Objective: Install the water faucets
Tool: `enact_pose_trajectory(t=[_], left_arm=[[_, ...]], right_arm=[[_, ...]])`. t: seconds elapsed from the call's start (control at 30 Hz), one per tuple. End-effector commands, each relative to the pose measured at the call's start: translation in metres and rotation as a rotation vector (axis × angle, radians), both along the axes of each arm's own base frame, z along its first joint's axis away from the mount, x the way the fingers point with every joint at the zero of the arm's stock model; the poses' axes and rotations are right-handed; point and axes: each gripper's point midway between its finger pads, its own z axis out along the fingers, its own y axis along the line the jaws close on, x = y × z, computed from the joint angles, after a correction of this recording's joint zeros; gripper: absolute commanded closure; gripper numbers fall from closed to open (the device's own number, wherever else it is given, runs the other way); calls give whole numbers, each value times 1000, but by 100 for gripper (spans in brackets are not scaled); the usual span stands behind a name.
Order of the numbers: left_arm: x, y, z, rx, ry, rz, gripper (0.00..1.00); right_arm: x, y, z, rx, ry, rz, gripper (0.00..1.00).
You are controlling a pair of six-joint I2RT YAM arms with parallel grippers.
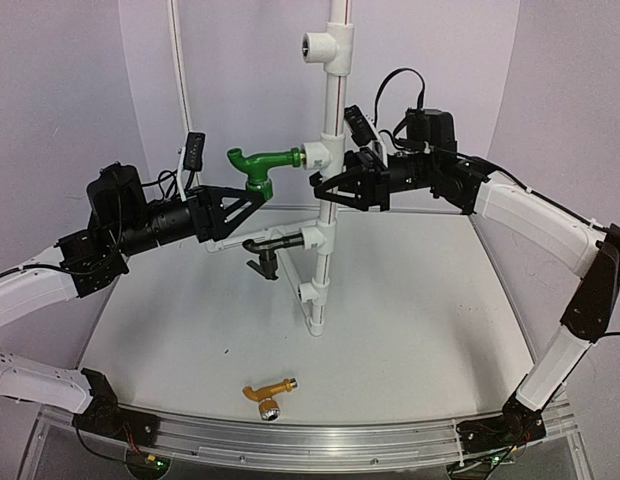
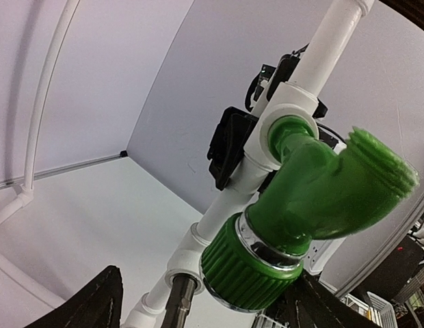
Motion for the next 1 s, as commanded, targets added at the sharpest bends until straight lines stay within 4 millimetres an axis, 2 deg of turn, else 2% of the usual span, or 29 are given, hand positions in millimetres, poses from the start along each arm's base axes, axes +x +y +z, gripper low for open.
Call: enact_pose_trajectory(t=[0.0, 0.13, 0.3, 0.47, 0.97], left_arm=[[32, 24, 1, -46, -20, 157, 20], [28, 17, 3, -28, -34, 108, 21], [29, 7, -2, -8, -18, 68, 16], [29, 6, 2, -18, -25, 65, 15], [47, 12, 19, -83, -38, 156, 18]], right_arm=[[-26, -14, -6, -69, 178, 63, 100], [-25, -14, -5, -67, 176, 63, 100], [-24, -13, -5, -68, 179, 59, 100], [-23, -13, -7, -72, 184, 56, 100], [-26, -14, -10, -76, 189, 68, 100]])
